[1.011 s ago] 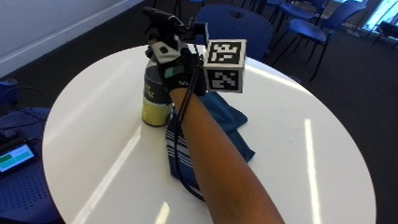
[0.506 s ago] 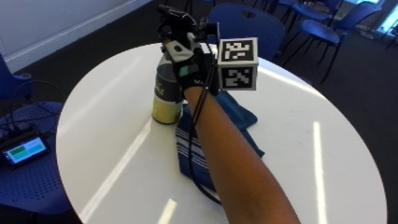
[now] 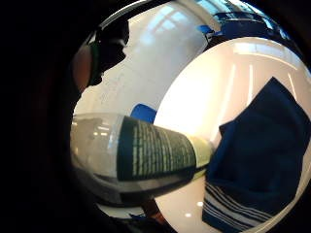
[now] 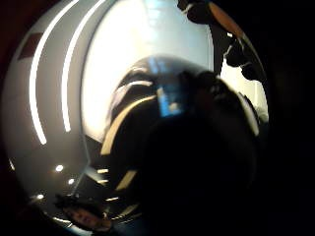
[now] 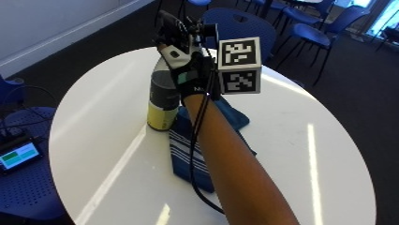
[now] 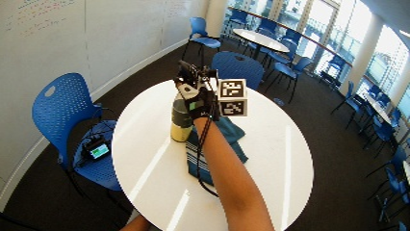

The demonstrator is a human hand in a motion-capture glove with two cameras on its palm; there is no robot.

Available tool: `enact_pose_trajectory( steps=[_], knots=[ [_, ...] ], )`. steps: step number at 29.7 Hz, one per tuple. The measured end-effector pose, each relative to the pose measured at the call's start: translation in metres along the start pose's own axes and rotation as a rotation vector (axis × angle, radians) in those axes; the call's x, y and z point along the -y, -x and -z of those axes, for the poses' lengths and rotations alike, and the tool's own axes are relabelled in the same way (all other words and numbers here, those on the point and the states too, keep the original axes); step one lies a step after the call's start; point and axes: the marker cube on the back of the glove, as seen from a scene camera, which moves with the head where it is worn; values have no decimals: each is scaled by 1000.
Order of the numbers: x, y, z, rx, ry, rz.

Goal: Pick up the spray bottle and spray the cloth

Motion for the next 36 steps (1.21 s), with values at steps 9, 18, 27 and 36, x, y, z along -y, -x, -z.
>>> enact_pose_trajectory(
  steps=[9,18,27,36],
  knots=[
    [-21,27,-3,-32,-27,39],
    [-63,57,-9,-6,-4,142],
    [-109,87,-16,7,123,295],
    [-159,97,-9,11,202,423]
  ],
)
